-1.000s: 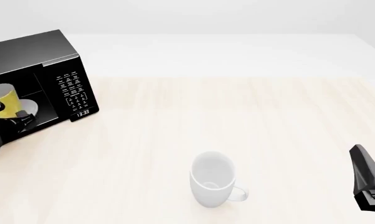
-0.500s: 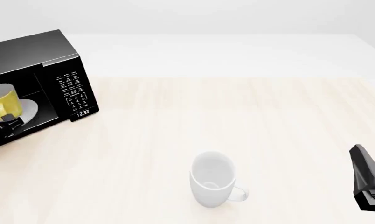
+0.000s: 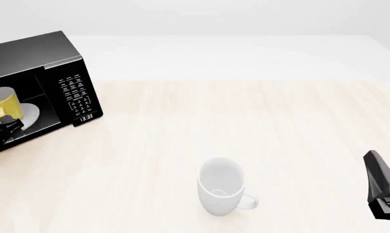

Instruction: Put the yellow and white mug in the microwave and close it.

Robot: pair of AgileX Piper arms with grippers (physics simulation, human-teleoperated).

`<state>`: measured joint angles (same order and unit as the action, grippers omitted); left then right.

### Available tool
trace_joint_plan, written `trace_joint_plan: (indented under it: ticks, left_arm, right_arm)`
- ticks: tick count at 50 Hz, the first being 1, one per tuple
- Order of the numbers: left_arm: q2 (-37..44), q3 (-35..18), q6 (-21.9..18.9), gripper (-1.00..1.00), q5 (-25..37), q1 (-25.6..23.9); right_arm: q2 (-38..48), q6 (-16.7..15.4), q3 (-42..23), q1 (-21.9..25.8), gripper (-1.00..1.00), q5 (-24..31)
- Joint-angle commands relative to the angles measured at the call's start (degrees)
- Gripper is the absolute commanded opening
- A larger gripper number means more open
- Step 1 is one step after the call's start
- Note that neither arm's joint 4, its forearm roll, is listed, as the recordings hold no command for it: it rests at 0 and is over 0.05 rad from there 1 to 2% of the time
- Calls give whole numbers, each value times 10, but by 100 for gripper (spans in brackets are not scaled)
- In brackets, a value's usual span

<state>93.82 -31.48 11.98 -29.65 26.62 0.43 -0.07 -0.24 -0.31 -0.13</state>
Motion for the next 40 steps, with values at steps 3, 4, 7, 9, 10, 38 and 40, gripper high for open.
trace_joint_plan:
  ticks: [3, 4, 7, 9, 10, 38, 40]
  left_arm:
    - [-77, 26, -1, 100, 41, -13]
    - [-86, 28, 0, 100, 45, -16]
    - [-107, 35, 0, 100, 55, -18]
    - [-118, 38, -3, 100, 60, -16]
    - [-125, 40, -4, 100, 64, -16]
    - [-286, 80, -37, 100, 166, -6]
    - [-296, 79, -35, 100, 175, -9]
  right_arm:
    - [0, 0, 0, 0, 100, 0]
    - [0, 0, 0, 0, 100, 0]
    - [0, 0, 0, 0, 100, 0]
    - [0, 0, 0, 0, 100, 0]
    - [0, 0, 0, 0, 100, 0]
    - [0, 0, 0, 0, 100, 0]
    - [0, 0, 0, 0, 100, 0]
